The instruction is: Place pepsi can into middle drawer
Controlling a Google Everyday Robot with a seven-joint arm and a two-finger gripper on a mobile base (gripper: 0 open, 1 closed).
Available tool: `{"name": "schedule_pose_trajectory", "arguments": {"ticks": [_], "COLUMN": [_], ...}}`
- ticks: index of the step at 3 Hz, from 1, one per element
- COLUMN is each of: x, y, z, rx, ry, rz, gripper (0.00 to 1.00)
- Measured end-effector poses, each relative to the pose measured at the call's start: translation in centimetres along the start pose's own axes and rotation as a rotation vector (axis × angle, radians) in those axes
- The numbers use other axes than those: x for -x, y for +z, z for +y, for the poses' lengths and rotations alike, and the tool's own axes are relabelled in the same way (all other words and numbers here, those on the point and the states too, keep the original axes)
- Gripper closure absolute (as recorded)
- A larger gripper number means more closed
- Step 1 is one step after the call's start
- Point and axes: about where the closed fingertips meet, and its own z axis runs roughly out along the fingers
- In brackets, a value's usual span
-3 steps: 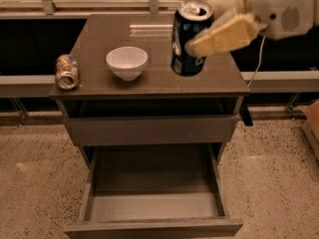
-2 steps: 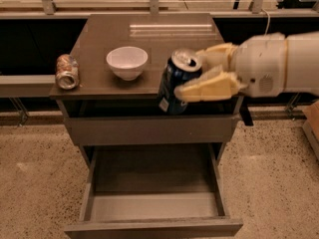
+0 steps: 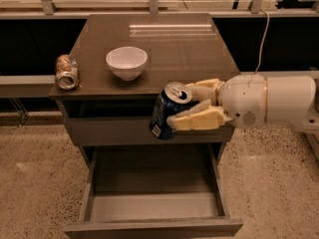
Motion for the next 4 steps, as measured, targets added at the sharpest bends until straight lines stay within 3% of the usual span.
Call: {"name": "schedule_pose_trajectory", "arguments": {"ticks": [1,3,4], "x": [-3.6,-18.2,-24.9], "y": [1.9,7.1,9.3], "z": [-1.0,-2.4,-2.8], "rx": [0.005,0.019,0.009], "ry": [0.041,0.065,0.048], "rz": [0.06,0.109,0.149], "gripper": [1.0,1.0,1.0]}}
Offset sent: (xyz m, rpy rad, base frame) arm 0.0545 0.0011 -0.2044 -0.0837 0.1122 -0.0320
